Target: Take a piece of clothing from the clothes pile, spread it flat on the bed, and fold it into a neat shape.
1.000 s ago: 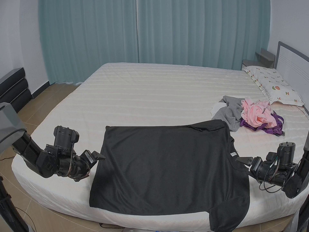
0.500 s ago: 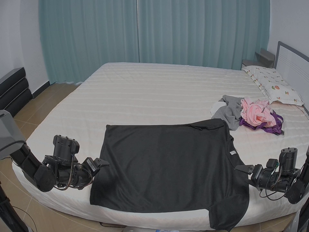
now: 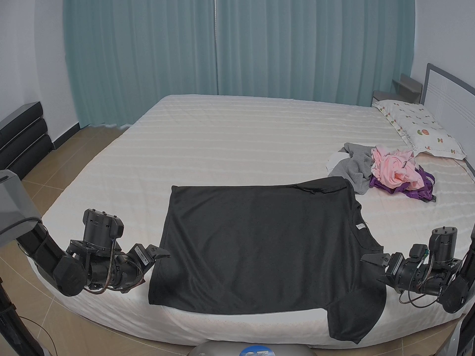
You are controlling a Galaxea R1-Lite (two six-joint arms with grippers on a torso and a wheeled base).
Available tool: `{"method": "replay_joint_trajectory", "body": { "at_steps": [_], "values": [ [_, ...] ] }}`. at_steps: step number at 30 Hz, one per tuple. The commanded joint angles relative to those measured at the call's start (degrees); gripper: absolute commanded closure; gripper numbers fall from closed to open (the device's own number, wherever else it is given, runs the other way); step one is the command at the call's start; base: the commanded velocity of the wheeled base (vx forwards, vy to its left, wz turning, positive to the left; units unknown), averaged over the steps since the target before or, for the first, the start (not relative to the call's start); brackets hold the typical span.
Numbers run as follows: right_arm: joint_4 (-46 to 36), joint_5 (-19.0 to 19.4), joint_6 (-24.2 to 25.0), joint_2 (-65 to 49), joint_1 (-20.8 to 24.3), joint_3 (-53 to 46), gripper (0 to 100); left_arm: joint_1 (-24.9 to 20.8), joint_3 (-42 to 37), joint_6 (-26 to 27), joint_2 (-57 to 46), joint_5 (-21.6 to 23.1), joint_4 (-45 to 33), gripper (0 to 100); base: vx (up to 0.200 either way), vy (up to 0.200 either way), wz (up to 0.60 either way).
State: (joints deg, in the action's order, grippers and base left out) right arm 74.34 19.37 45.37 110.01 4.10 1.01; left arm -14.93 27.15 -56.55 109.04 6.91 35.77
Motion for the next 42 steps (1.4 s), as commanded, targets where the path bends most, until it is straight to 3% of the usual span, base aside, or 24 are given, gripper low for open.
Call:
{"method": "replay_joint_trajectory", "body": {
  "at_steps": [1, 19, 25, 33, 38, 42],
  "values": [
    [0.0, 0.1, 0.0, 0.2, 0.0, -1.0, 0, -0.3, 0.1, -0.5, 0.4, -0.1, 0.0, 0, 0.0, 0.0, 0.0],
    [0.0, 0.0, 0.0, 0.3, 0.0, -1.0, 0, -1.2, 0.1, -1.5, -0.2, -0.1, 0.1, 0, 0.0, -0.167, 0.0],
    [0.0, 0.0, 0.0, 0.7, 0.0, -1.0, 0, -1.9, -0.4, -1.2, -1.1, -0.8, 0.0, 0, 0.0, 0.0, 0.0],
    [0.0, 0.0, 0.1, 1.0, 0.0, -1.0, 0, -1.2, -8.9, -0.8, -1.6, -2.5, 0.4, 0, 0.0, 0.0, 0.0],
    [-0.2, 0.0, 0.1, 1.0, 0.0, -1.0, 0, 1.2, -12.2, 0.2, -1.9, 0.2, 5.5, 0, 0.0, 0.0, 0.0],
    [-0.1, -0.1, 0.1, 0.9, -0.1, -1.0, 0, 4.0, -15.0, 4.3, -1.6, 3.7, 9.1, 0, 0.0, 0.0, 0.0]
  ]
}}
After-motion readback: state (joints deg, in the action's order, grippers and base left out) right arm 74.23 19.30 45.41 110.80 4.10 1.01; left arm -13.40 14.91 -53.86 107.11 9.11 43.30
